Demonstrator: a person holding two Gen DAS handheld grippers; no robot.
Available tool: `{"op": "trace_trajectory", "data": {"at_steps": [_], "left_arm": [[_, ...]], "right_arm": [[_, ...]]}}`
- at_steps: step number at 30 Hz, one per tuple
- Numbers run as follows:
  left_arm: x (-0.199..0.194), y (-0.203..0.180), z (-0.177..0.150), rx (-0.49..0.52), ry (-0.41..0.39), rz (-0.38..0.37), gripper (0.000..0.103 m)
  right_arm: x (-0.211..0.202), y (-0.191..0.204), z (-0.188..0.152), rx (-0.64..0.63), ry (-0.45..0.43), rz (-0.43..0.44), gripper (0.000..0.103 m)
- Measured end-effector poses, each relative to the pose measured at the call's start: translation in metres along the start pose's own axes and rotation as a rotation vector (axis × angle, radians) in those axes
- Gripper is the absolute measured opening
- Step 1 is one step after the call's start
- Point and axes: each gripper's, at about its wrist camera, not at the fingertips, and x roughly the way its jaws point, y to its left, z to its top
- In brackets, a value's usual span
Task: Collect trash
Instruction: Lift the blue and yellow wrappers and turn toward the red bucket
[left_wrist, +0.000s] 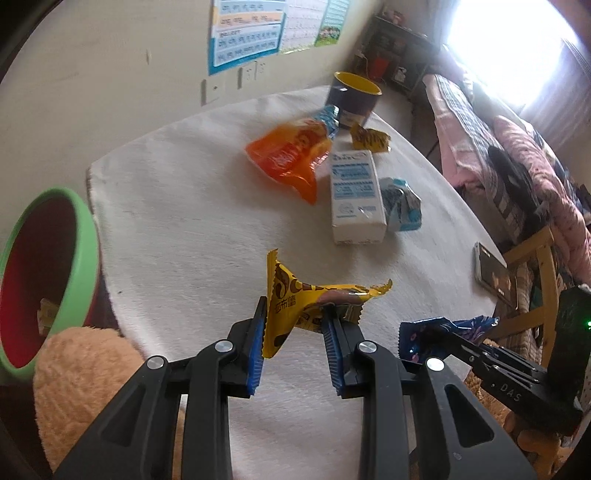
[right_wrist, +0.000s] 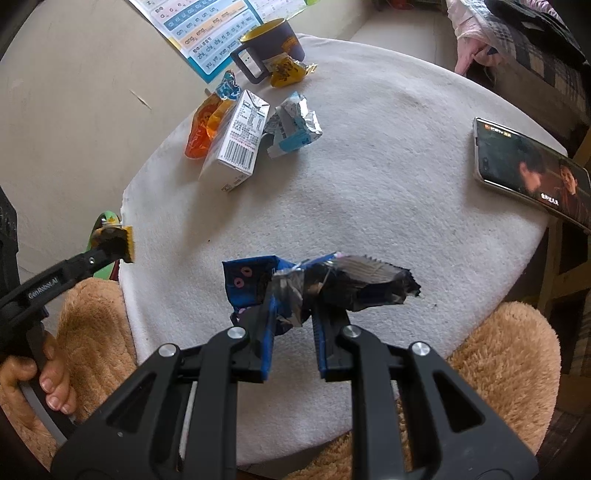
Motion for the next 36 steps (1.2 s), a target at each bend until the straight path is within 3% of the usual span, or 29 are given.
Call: {"op": "trace_trajectory", "data": {"at_steps": [36], "left_arm": [[-0.010, 0.039, -0.012, -0.105, -0.022, -0.036, 0.026]], "right_arm": [[0.000, 0.048, -0.003, -0.129, -0.001, -0.052, 0.018]]}}
